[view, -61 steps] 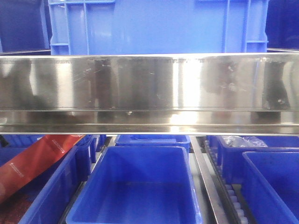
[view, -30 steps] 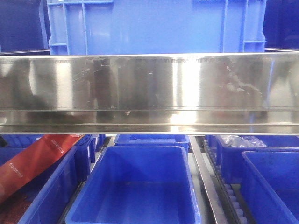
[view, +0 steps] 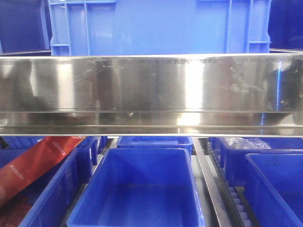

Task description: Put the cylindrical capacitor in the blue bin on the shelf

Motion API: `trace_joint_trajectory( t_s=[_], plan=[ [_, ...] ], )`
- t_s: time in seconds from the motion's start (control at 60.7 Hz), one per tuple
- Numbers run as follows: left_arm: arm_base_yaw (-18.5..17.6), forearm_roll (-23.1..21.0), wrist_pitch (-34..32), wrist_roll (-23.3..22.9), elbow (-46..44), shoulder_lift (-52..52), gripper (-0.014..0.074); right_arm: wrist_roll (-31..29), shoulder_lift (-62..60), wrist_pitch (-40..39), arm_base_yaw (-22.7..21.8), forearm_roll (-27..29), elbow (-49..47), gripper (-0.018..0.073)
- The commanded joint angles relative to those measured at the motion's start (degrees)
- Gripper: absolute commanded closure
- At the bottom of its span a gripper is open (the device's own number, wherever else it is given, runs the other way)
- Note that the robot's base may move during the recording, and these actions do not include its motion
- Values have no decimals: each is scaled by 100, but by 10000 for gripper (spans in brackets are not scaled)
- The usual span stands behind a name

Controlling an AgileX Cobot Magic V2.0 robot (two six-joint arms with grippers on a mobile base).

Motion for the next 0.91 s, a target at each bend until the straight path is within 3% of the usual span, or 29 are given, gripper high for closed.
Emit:
trace_joint_trajectory(
  t_s=[0.0, 0.89],
  plan=[
    [3, -23, -94, 11, -7, -33, 707, -7, -18, -138, -37, -15, 14, 703],
    [3, -23, -94, 11, -7, -33, 707, -7, -18, -220, -37, -15, 14, 703]
  ],
)
